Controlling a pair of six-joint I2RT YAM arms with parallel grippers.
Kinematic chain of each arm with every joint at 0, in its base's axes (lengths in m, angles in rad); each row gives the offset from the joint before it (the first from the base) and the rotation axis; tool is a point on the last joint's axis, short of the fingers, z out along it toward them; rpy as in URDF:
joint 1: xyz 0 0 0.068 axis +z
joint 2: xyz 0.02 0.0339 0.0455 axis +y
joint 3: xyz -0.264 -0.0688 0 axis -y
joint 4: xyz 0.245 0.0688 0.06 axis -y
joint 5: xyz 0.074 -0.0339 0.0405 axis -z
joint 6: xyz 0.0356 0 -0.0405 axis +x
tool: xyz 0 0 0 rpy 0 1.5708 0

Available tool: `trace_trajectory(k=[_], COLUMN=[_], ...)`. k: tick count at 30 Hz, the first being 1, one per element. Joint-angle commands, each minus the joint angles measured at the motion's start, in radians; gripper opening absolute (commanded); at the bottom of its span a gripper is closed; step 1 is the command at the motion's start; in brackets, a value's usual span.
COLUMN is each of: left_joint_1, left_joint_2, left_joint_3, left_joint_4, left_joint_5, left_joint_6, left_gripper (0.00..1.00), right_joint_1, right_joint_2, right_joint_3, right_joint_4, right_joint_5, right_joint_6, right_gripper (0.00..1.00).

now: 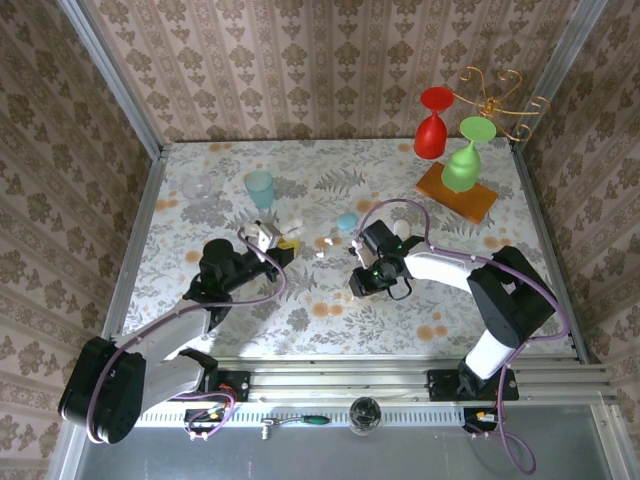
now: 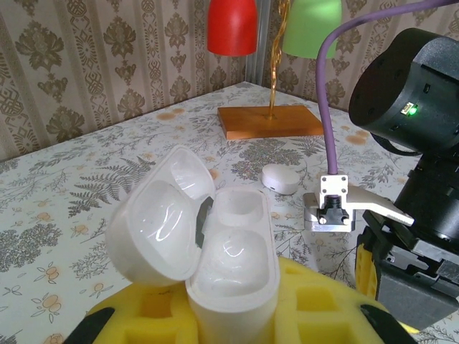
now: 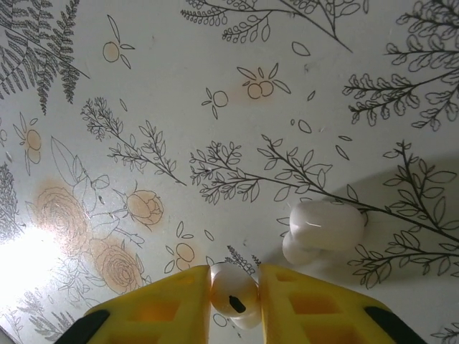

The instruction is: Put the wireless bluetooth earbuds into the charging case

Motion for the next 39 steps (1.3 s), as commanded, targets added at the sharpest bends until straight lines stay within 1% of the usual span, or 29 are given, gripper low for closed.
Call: trace_trajectory(k=[1,6,11,15,18,22,26,29,32,35,39], left_joint_1=[-0.005,-0.006,-0.005,-0.005,-0.005,-0.01,-0.031,-0.045,-0.063,-0.08,-0.094], left_joint_2=[-0.004,-0.005,-0.004,-0.005,-0.007,-0.004,0.009,0.03,0.057,0.084,0.119], left_joint_3=[0.031,0.028,0.03,0.028,0.027,0.029,0.043,0.055,0.074,0.092,0.11], left_joint_4=[0.015,0.018,0.02,0.02,0.021,0.014,-0.017,-0.02,-0.029,-0.037,-0.029], left_joint_5=[0.014,0.011,0.013,0.013,0.014,0.015,0.018,0.046,0.093,0.138,0.2], left_joint_6=[0.019,0.019,0.019,0.019,0.018,0.023,0.047,0.051,0.059,0.06,0.047], left_gripper=[0.0,0.0,0.0,0.0,0.0,0.0,0.0,0.0,0.0,0.0,0.0], right_joint_1=[0.002,0.002,-0.001,-0.001,-0.002,-0.002,-0.002,-0.002,-0.002,0.001,0.03], right_joint_2=[0.028,0.037,0.03,0.043,0.05,0.01,-0.096,-0.189,-0.31,-0.442,-0.581], right_joint_3=[-0.017,-0.028,-0.041,-0.04,-0.041,-0.045,-0.071,-0.084,-0.094,-0.111,-0.102], right_joint_4=[0.019,0.016,0.021,0.02,0.016,0.021,0.061,0.084,0.115,0.175,0.238], right_joint_5=[-0.019,-0.033,-0.033,-0.034,-0.03,-0.018,0.051,0.125,0.194,0.227,0.279], right_joint_6=[0.031,0.043,0.049,0.046,0.044,0.031,0.023,0.002,-0.022,-0.058,-0.167], right_gripper=[0.29,0.33,0.34,0.31,0.26,0.24,0.23,0.22,0.22,0.21,0.21])
